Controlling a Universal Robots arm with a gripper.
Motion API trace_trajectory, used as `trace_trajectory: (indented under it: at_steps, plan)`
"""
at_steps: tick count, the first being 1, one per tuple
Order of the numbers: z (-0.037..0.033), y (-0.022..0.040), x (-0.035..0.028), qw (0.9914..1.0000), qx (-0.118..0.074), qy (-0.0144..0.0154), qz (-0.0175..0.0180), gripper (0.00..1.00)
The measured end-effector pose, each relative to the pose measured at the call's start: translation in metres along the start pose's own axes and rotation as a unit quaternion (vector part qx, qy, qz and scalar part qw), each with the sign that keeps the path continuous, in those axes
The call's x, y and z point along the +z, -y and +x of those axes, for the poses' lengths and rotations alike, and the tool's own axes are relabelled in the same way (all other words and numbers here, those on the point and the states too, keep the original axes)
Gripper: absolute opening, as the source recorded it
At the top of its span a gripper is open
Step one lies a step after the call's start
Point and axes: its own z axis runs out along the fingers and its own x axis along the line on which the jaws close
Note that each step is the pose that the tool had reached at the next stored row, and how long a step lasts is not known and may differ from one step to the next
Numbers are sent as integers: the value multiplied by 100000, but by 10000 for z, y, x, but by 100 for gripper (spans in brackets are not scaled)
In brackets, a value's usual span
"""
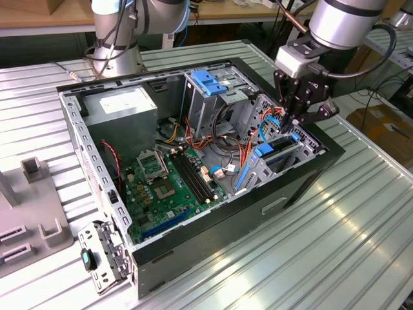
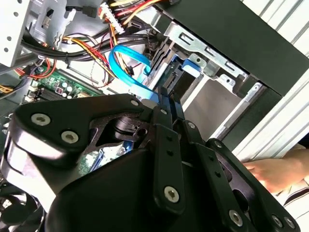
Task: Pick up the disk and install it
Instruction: 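Insert the first disk wire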
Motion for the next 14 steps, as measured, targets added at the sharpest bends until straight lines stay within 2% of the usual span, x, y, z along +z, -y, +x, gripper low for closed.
trace_trajectory:
  at_steps: [3,4,5,6,7,8,12,14]
  plan:
    - [2,-60,7,99999,2,502,211,16]
    - [3,-72,9,99997,0,782,289,16]
    - [3,-78,10,99991,28,1296,375,16]
    - [2,-83,11,99979,70,1999,501,16]
    - [5,-87,14,99974,66,2209,580,16]
    - [19,-93,26,99969,-93,2326,840,16]
    - [55,-104,47,99958,-730,2409,1437,16]
    - [90,-115,65,99941,-1318,2464,1974,16]
